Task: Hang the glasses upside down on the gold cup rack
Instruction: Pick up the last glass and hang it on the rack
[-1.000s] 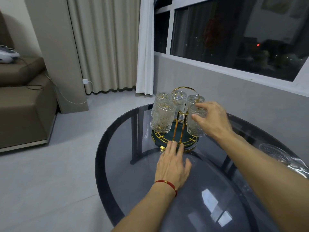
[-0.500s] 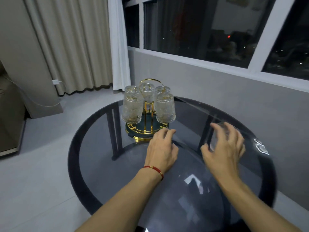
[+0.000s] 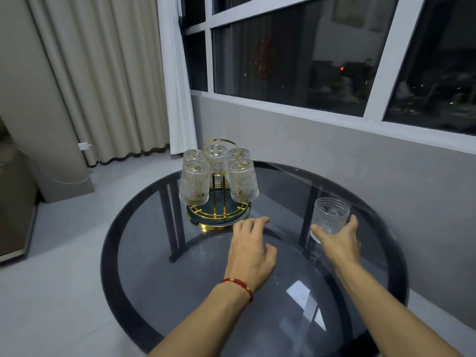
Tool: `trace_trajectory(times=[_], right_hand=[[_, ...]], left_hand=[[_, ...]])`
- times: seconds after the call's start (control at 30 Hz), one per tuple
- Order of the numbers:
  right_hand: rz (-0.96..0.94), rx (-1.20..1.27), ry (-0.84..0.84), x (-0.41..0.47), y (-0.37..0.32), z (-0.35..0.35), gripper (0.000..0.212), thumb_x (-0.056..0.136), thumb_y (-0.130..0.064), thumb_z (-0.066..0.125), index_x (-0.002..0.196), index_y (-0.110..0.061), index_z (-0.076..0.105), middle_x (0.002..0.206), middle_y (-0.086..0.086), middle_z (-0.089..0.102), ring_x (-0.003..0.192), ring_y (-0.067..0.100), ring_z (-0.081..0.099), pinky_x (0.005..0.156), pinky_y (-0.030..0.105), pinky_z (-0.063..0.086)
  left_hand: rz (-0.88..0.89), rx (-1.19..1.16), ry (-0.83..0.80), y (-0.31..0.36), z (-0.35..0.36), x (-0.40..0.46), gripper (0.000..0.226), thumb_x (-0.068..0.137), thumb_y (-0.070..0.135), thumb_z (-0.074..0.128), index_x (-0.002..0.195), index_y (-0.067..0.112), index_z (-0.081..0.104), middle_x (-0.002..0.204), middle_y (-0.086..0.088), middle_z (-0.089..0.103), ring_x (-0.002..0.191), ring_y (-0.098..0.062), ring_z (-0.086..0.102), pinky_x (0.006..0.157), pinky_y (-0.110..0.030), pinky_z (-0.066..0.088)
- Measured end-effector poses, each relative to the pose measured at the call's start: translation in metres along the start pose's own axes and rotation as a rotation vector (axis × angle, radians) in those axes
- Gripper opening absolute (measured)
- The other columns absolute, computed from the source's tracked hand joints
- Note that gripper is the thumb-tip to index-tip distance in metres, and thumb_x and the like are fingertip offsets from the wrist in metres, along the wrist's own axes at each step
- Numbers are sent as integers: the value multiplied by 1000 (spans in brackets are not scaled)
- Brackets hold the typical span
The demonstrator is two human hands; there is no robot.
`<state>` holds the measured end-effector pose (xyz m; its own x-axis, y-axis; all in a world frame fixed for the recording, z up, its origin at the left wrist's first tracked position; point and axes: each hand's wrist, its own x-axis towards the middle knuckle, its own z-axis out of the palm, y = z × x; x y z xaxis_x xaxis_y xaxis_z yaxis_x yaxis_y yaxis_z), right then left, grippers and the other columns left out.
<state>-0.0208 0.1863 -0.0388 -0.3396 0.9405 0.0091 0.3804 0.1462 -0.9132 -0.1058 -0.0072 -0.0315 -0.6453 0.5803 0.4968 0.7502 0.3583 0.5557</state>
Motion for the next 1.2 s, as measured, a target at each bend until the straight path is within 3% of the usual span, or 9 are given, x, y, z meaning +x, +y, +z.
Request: trace_trajectory(times=[0.2,0.33,0.43,0.6,0.7,0.83,1.0,1.1,1.2], right_hand=[[-119,-156,52,-3,2,4,90,77,-38,89,147,-3,44,147,24,53,136,46,47,107,58,45],[-342,-181,-54,-27,-12,3,79,68,-47,90,134,-26,51,128,9,55,104,31,61,82,43,53],[-444,-124,-254,-47,-26,10,76,63,-58,89,128,-40,53,122,-2,53,104,19,62,86,42,57],[-509,-8,-515,-66,-37,18,74,62,-63,86,127,-71,52,124,-17,56,112,2,66,90,27,56],[-422,168,-627,-69,-40,23,87,65,-59,87,145,-49,51,127,-21,69,116,0,70,89,22,59],[-312,390,-631,-81,-53,37,65,81,-49,81,138,-28,59,120,-3,80,114,18,76,94,39,62],[-533,19,-337,-84,-93,41,58,85,-48,78,139,-37,60,108,-17,74,99,2,72,91,32,59],[-643,-166,-281,-80,-125,38,64,86,-54,75,145,-35,57,105,-13,68,88,-2,67,81,23,52],[-734,-267,-258,-75,-153,38,69,85,-59,72,148,-34,55,111,-8,68,93,8,69,85,28,52]], left_hand=[[-45,-41,-47,-1,-2,0,54,88,15,62,140,18,50,137,-1,55,132,-19,39,110,-28,33],[-246,-329,-80,-2,-8,9,64,86,38,72,142,24,46,129,4,57,122,-15,53,103,-32,46],[-416,-678,-168,3,-11,11,102,69,63,80,152,31,30,121,6,61,108,-11,66,92,-33,58],[-653,-965,-27,-2,-24,14,86,60,49,88,131,19,51,115,-12,64,90,-26,77,75,-46,65],[-725,-1097,9,-11,-37,19,66,74,36,89,124,11,54,122,-25,65,78,-28,74,72,-44,65],[-780,-1314,-29,-19,-53,25,45,91,38,72,120,4,65,108,-28,74,78,-29,73,70,-39,63],[-818,-865,104,-54,-58,25,24,99,39,49,105,20,63,111,-14,67,102,-31,63,93,-54,57],[-605,-206,25,-80,-51,16,46,95,36,55,137,16,52,140,-11,51,127,-31,49,108,-46,43],[-372,65,-37,-84,-40,15,65,89,31,60,149,18,40,156,-2,36,145,-24,30,113,-46,38]])
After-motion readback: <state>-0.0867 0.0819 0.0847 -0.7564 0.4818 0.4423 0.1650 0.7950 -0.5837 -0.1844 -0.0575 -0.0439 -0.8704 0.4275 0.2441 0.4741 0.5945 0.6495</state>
